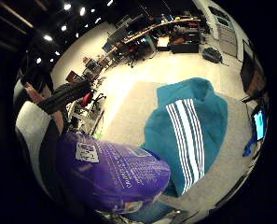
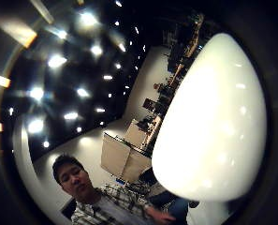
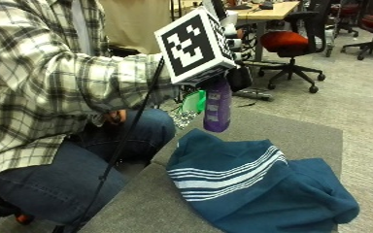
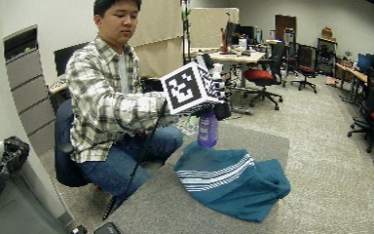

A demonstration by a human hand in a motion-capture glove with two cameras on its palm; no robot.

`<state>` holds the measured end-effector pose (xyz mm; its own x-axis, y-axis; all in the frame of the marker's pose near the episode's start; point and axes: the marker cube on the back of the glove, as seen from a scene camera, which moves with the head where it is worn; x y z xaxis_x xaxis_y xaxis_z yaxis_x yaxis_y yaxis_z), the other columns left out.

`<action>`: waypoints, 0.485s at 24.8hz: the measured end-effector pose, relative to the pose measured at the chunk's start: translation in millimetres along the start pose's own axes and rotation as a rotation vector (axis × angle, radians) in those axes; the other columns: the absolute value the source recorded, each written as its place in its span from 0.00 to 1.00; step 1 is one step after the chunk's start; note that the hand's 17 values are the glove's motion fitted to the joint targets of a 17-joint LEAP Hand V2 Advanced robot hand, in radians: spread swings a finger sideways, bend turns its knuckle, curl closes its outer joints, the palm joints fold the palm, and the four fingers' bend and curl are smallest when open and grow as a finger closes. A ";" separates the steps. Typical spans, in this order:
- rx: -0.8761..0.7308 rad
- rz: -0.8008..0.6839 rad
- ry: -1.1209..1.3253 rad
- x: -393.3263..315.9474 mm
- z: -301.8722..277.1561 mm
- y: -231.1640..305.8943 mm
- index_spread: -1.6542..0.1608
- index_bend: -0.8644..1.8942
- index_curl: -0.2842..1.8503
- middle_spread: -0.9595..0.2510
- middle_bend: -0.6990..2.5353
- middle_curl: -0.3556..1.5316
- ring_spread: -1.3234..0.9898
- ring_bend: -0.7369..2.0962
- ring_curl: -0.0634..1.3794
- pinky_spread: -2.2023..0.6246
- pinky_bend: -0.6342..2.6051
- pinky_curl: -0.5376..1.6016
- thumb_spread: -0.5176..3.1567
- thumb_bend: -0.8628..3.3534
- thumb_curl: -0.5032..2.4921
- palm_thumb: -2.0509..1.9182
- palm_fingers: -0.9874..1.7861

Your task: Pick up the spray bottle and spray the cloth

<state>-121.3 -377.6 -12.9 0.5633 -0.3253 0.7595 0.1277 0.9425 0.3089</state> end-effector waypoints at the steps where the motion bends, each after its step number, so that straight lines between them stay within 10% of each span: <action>1: 0.004 -0.007 -0.020 -0.4 4.0 -0.4 0.75 0.38 0.41 0.66 0.38 0.46 0.47 0.46 0.37 0.72 0.34 0.42 0.16 0.20 0.44 0.78 0.82; 12: 0.011 -0.070 -0.207 3.5 63.5 -25.8 0.75 0.38 0.41 0.67 0.38 0.46 0.48 0.46 0.37 0.72 0.35 0.42 0.16 0.20 0.44 0.78 0.81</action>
<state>-174.5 -407.9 18.1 0.3732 -0.4001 0.8370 0.1515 0.9164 0.3705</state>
